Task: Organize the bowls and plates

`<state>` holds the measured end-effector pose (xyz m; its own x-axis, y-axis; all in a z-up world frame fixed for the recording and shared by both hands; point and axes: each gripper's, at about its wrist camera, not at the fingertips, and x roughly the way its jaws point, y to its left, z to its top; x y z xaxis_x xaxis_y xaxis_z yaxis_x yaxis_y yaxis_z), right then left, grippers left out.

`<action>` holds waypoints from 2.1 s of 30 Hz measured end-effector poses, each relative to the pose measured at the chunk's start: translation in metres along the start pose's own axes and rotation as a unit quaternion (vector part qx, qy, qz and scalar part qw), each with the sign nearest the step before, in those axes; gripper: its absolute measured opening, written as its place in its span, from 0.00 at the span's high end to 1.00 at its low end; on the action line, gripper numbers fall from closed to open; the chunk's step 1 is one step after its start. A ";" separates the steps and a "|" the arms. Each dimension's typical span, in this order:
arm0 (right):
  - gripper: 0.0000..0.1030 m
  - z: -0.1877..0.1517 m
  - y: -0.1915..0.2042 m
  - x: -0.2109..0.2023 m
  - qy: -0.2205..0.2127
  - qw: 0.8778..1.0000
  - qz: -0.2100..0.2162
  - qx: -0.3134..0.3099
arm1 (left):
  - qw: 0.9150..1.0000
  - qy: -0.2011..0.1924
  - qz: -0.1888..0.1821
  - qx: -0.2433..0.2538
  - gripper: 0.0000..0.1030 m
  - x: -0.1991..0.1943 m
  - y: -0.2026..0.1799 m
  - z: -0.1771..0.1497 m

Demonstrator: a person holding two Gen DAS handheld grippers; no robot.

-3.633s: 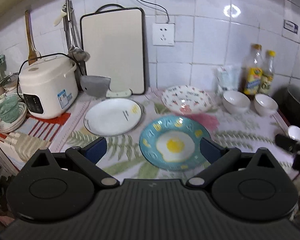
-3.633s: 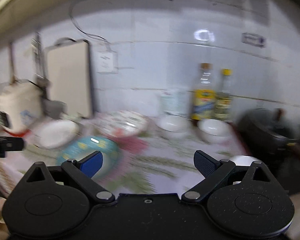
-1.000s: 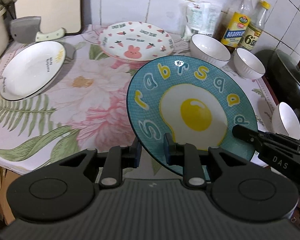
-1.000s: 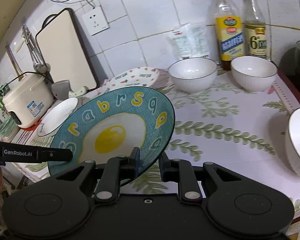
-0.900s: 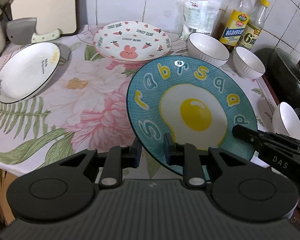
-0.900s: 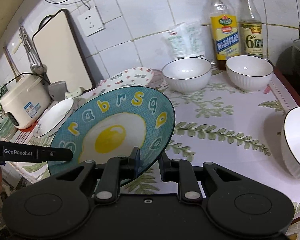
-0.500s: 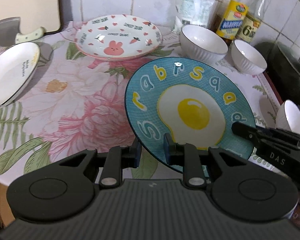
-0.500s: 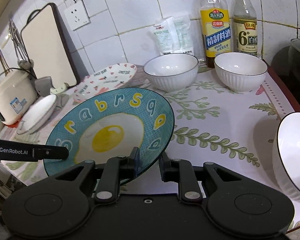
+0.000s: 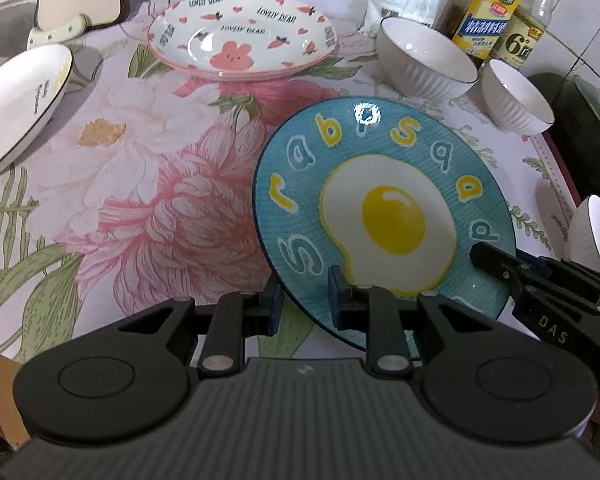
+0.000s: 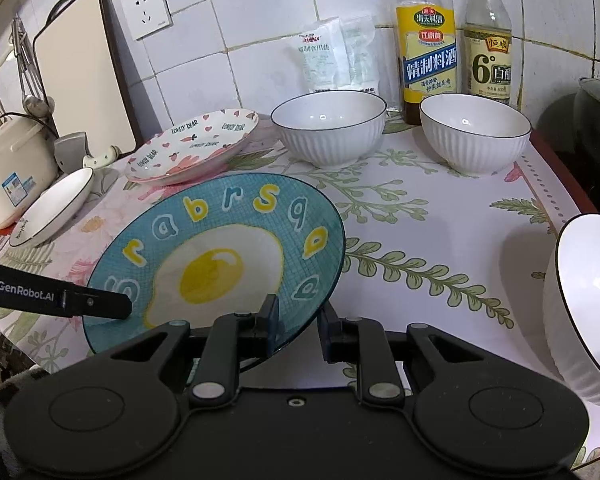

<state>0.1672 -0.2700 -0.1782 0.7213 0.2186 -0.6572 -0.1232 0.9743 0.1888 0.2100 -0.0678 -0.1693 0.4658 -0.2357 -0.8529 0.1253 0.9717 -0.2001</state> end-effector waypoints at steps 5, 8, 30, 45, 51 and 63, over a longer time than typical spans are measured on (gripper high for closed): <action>0.75 0.001 0.002 0.000 0.003 1.000 -0.010 0.000 | 1.000 0.006 0.006 -0.007 0.79 0.000 -0.001 0.002; 0.71 0.003 0.008 -0.001 0.011 1.000 -0.025 -0.006 | 1.000 0.013 0.012 -0.005 0.78 -0.001 -0.002 0.004; 0.14 0.009 0.079 -0.101 -0.022 0.999 0.012 -0.041 | 0.999 -0.005 0.008 0.045 0.47 -0.111 0.017 -0.021; 0.14 0.041 0.148 -0.117 -0.011 0.993 0.069 -0.097 | 0.997 -0.046 0.057 0.033 0.34 -0.150 0.089 -0.017; 0.14 0.056 0.173 -0.102 -0.013 0.989 0.108 -0.096 | 0.996 -0.059 0.065 0.031 0.32 -0.161 0.123 -0.009; 0.14 0.082 0.216 -0.027 -0.032 0.985 0.165 -0.023 | 0.990 -0.123 0.072 0.009 0.13 -0.158 0.198 0.017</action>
<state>0.1769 -0.0703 -0.0600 0.6781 0.5218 -0.5176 -0.3883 0.8523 0.3505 0.1763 0.1613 -0.0659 0.6786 -0.0925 -0.7286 0.0564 0.9957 -0.0739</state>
